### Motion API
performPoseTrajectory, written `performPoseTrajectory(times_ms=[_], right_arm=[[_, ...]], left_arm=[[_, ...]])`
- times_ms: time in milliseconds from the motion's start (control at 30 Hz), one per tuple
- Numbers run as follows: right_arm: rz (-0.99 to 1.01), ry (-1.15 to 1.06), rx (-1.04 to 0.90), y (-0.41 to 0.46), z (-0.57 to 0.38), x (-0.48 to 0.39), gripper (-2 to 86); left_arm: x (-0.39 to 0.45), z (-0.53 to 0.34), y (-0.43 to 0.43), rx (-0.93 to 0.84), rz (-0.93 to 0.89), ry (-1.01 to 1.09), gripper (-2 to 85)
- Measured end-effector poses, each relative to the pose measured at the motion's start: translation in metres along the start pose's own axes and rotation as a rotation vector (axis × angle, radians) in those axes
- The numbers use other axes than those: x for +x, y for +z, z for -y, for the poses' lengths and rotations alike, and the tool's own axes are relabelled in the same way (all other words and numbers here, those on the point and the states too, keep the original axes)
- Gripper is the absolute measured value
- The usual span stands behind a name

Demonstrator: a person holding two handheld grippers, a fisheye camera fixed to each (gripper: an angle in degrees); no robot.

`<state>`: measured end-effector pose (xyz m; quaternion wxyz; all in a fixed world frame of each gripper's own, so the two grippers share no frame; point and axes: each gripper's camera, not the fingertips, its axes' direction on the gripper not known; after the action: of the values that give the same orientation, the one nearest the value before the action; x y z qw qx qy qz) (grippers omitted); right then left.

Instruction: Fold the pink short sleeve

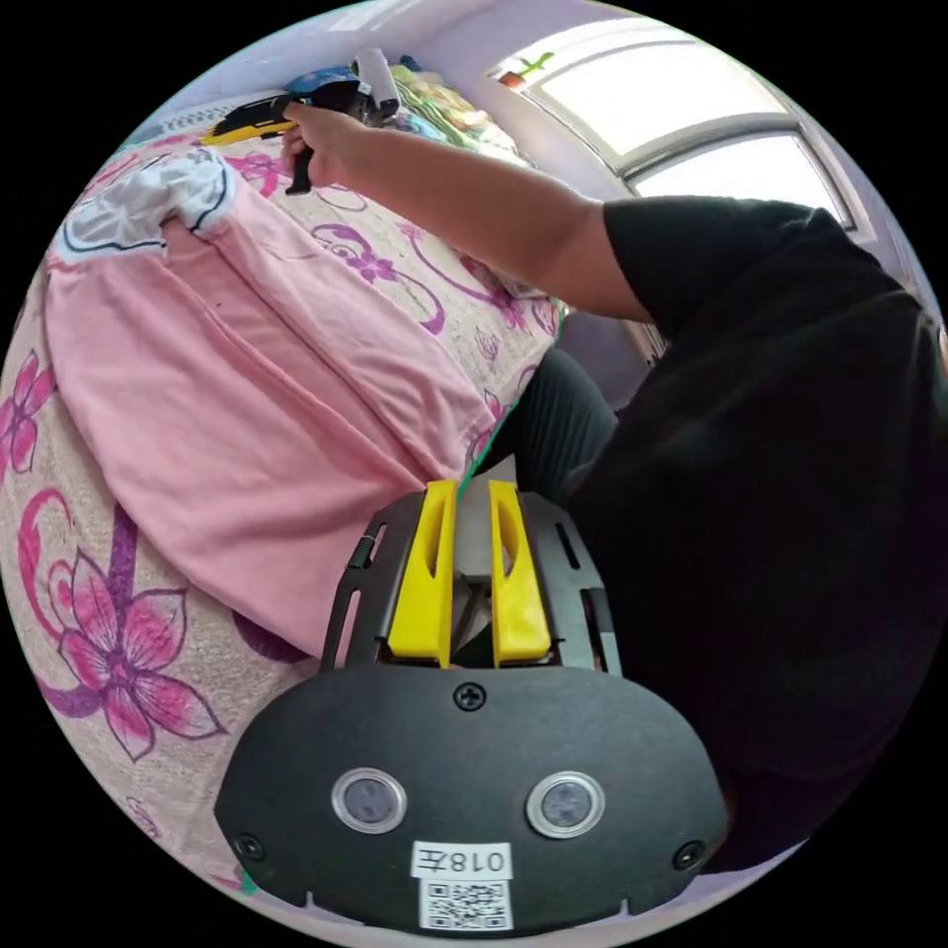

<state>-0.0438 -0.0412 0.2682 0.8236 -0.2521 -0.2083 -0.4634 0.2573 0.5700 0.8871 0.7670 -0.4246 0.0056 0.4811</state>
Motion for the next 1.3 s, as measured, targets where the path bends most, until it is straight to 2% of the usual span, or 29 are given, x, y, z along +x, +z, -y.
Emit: performPoseTrajectory(times_ms=[67, 133, 233, 400, 500, 633, 667, 733, 800, 1067, 1200, 1300], right_arm=[[-0.137, -0.153, -0.118, 0.032, 0.019, -0.026, 0.6], [-0.323, -0.357, -0.324, 0.082, 0.033, -0.051, 0.5], [-0.469, -0.522, -0.606, 0.127, 0.023, -0.062, 0.0], [-0.644, -0.6, -0.696, 0.115, -0.014, -0.066, -0.8], [-0.65, -0.582, -0.594, 0.107, -0.022, -0.066, -0.6], [-0.463, -0.59, -0.362, 0.12, -0.017, -0.075, -0.3], [-0.444, -0.586, -0.361, 0.126, -0.017, -0.073, -0.3], [-0.399, -0.541, -0.498, 0.157, -0.024, -0.057, -0.2], [-0.421, -0.522, -0.555, 0.164, -0.039, -0.045, -0.3], [-0.547, -0.492, -0.473, 0.112, -0.1, -0.014, -0.3], [-0.413, -0.474, -0.312, 0.115, -0.098, -0.001, -0.3], [-0.358, -0.357, -0.51, 0.143, -0.108, 0.036, -0.1]], left_arm=[[-0.025, -0.005, -0.004, 0.115, -0.005, -0.111, 5.4], [-0.043, -0.013, -0.002, 0.174, -0.011, -0.184, 5.1], [-0.069, -0.029, 0.011, 0.19, -0.04, -0.294, 5.0], [-0.074, -0.047, 0.021, 0.17, -0.069, -0.287, 4.8], [-0.074, -0.052, 0.024, 0.166, -0.05, -0.282, 4.8], [-0.073, -0.058, 0.023, 0.208, -0.028, -0.312, 4.6], [-0.073, -0.06, 0.024, 0.213, -0.02, -0.32, 4.5], [-0.073, -0.065, 0.026, 0.213, -0.011, -0.335, 4.5], [-0.073, -0.072, 0.027, 0.218, -0.003, -0.345, 4.4], [-0.082, -0.102, 0.041, 0.304, -0.041, -0.379, 4.3], [-0.078, -0.112, 0.04, 0.387, -0.006, -0.413, 4.4], [-0.075, -0.123, 0.038, 0.448, 0.007, -0.434, 4.7]])
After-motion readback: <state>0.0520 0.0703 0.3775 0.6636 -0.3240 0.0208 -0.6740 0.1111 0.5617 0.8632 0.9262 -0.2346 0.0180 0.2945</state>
